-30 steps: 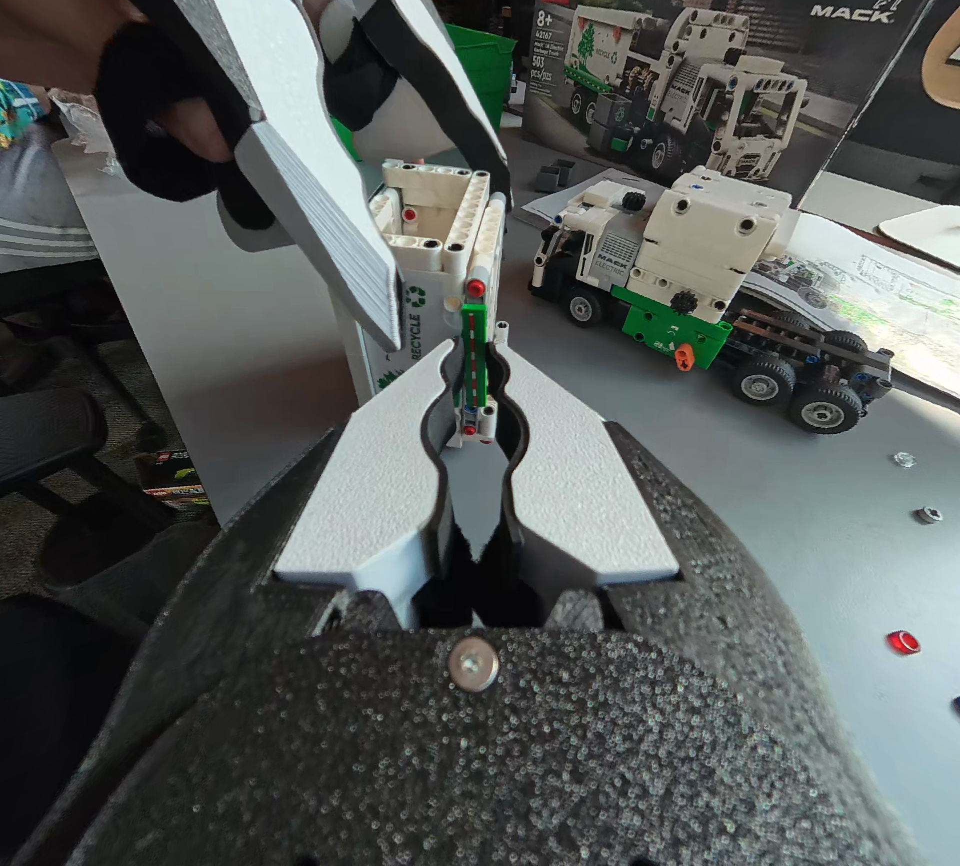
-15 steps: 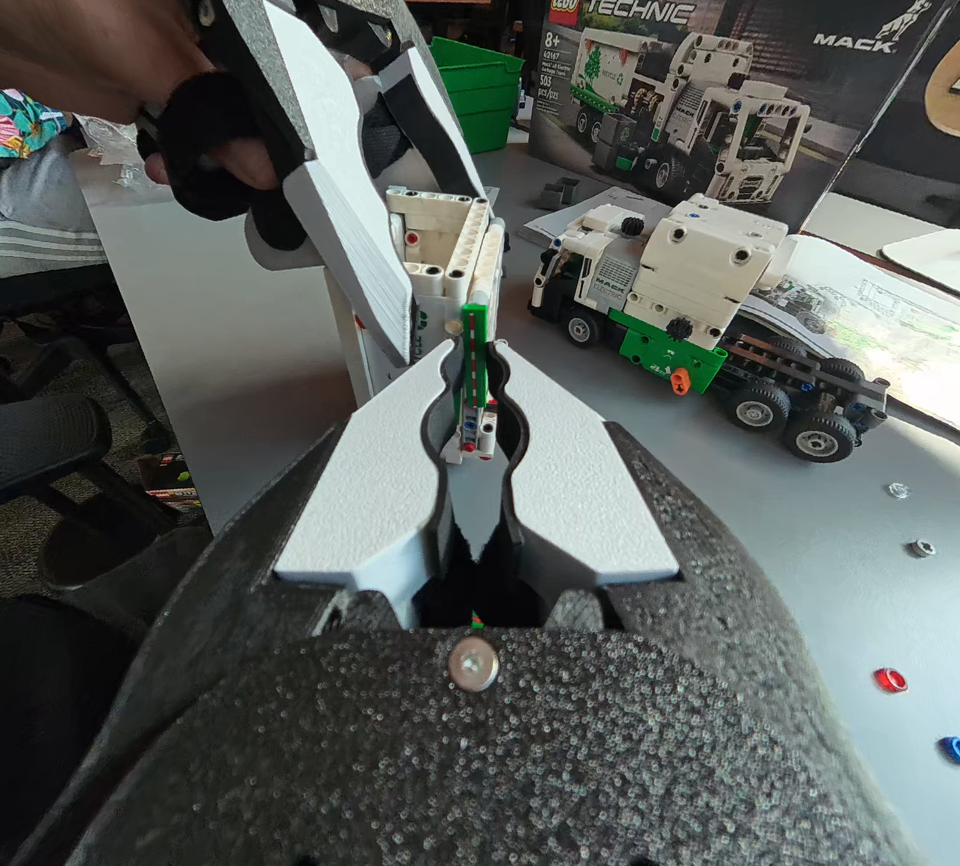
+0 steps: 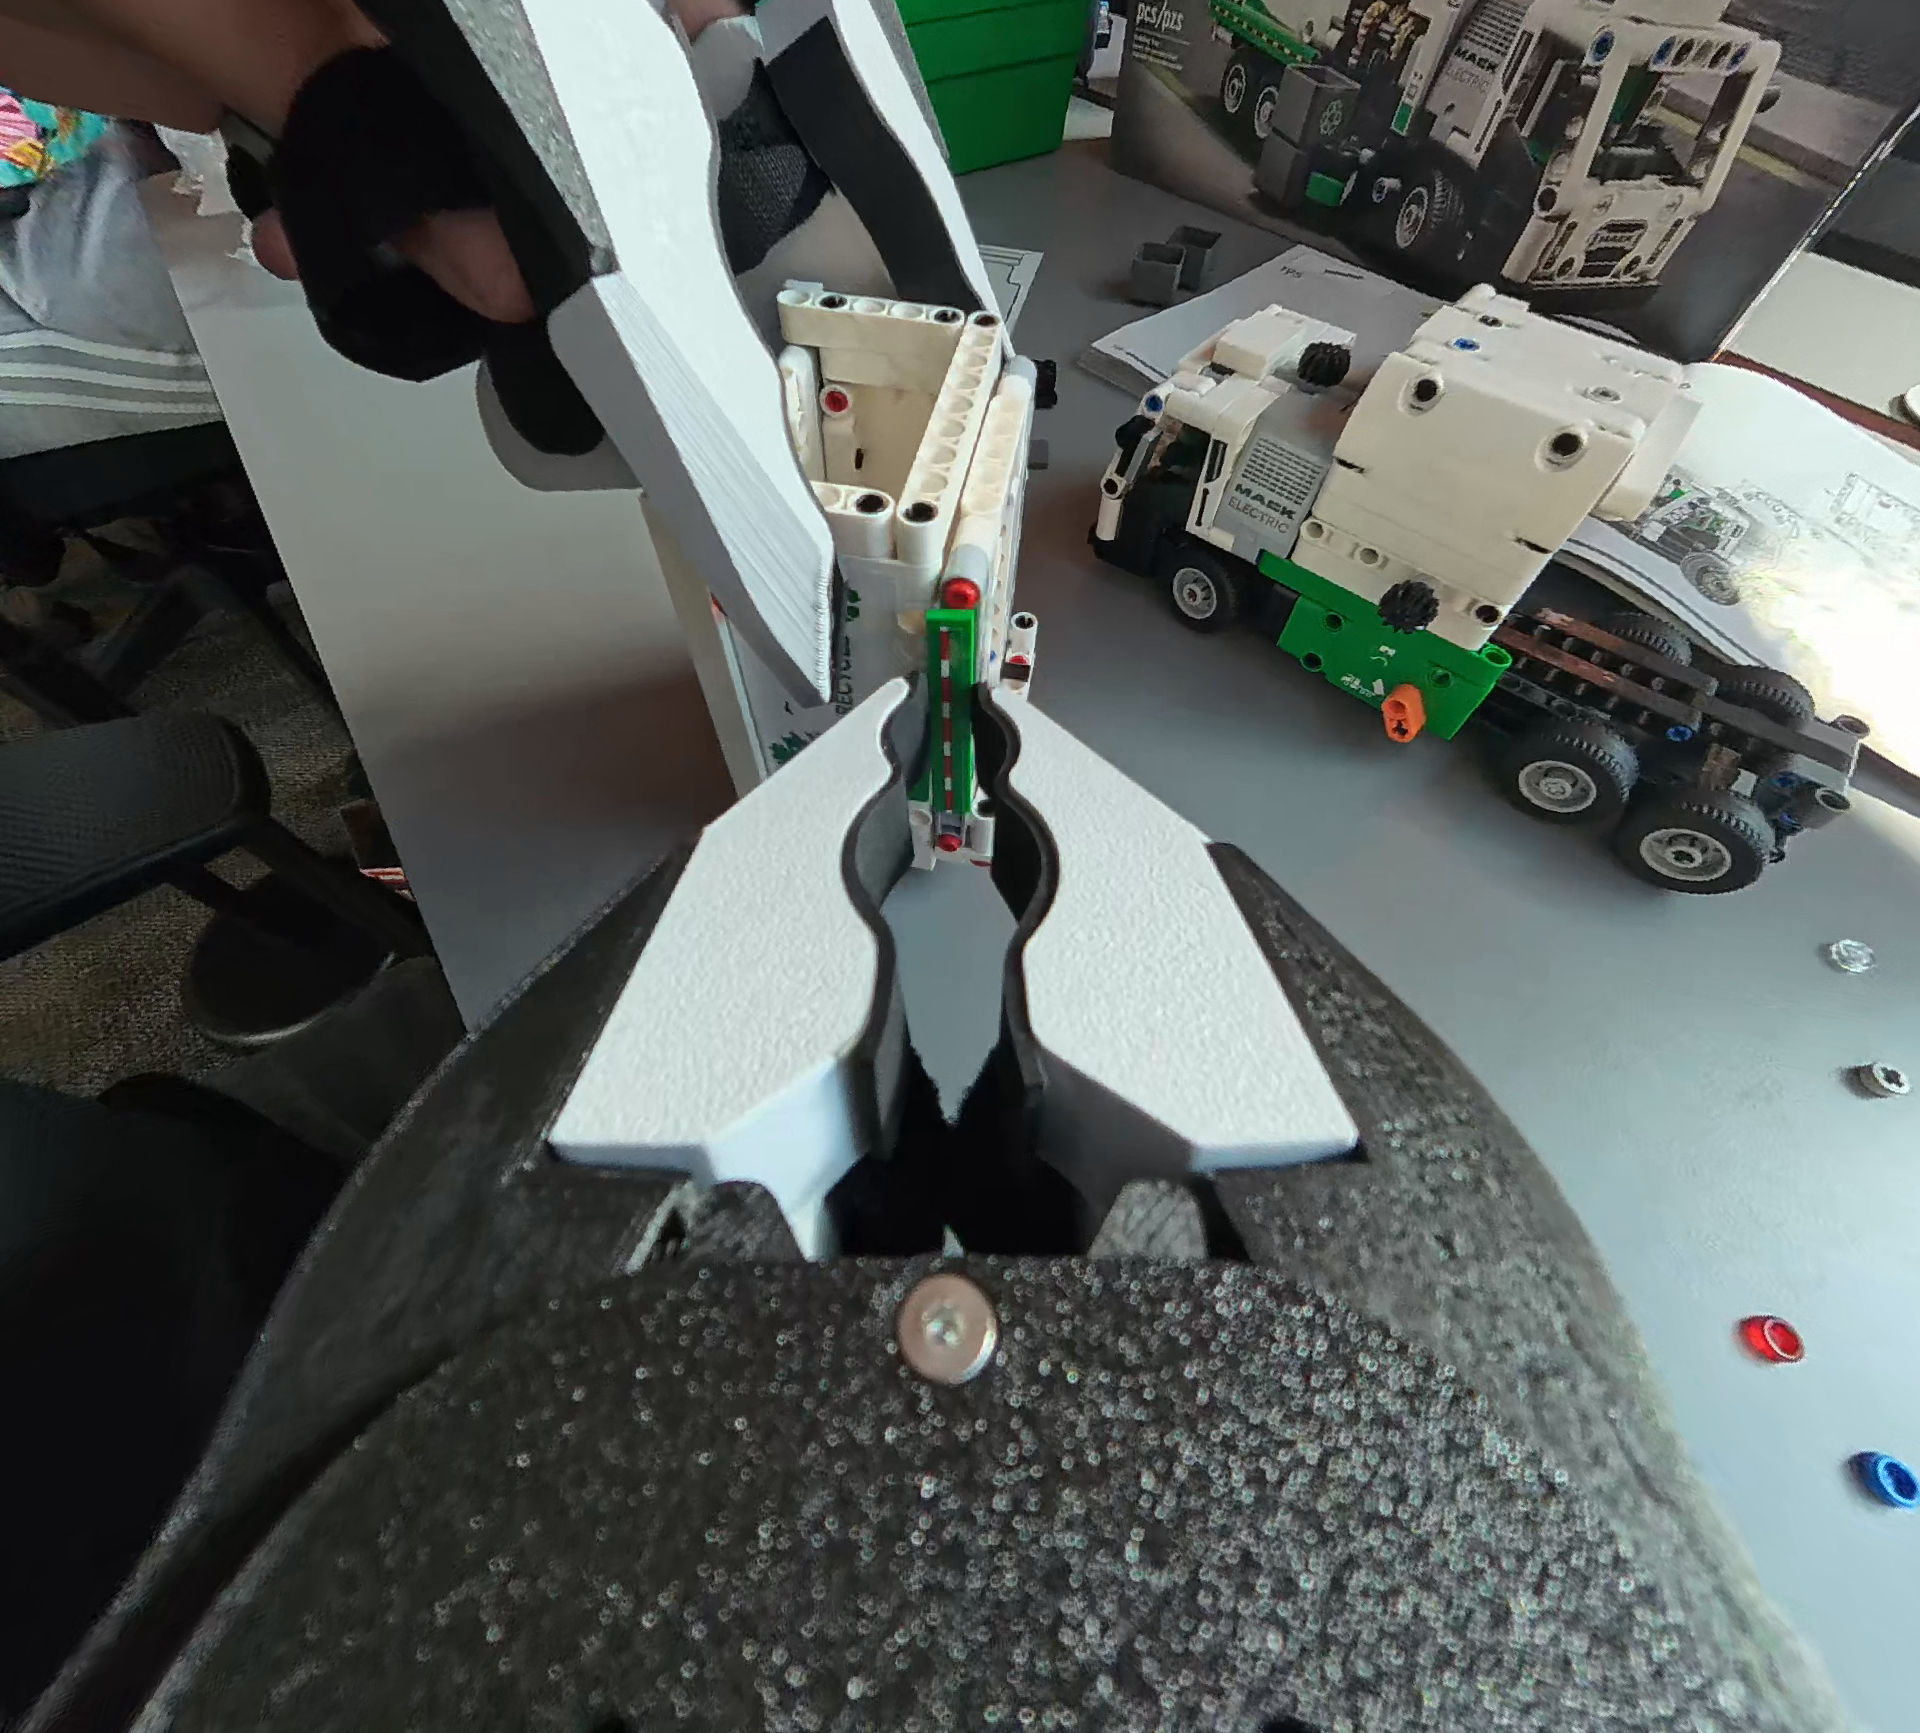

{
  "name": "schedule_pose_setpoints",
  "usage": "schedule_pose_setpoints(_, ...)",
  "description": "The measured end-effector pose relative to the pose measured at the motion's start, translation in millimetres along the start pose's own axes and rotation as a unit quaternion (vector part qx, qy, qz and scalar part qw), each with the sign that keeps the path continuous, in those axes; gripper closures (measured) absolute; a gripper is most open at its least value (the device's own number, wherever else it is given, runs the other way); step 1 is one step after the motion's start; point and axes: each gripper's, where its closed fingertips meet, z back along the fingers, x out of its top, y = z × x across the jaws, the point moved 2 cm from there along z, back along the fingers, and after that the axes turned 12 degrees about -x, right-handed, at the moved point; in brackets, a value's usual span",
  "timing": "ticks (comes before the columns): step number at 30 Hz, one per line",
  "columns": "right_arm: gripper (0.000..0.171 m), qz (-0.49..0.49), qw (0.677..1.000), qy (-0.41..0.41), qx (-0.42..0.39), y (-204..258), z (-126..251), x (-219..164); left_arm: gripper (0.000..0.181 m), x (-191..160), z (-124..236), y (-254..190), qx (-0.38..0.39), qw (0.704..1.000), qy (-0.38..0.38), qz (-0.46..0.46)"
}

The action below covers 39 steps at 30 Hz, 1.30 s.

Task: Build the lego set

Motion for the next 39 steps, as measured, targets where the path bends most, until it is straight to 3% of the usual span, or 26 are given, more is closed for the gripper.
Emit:
schedule_pose_setpoints(23,0.164,-0.012,0.998,0.043,0.037,-4.8,1.4,5.0,0.088,2.3,-2.0,0.2,0.011,1.000,0.007,0.010)
schedule_pose_setpoints(33,0.164,0.061,0.997,0.046,-0.024,-5.4,5.1,0.0,0.086,6.8,-0.1,-6.4,-0.005,0.999,-0.012,0.032)
schedule_pose_setpoints(36,0.164,0.075,0.995,0.036,-0.046,-9.1,12.3,0.0,0.086,11.3,9.8,-7.7,0.019,1.000,-0.016,0.019)
schedule_pose_setpoints(39,0.164,0.081,0.995,-0.008,-0.054,-9.5,23.8,7.8,0.098,25.2,29.5,-13.8,0.065,0.996,-0.051,-0.023)
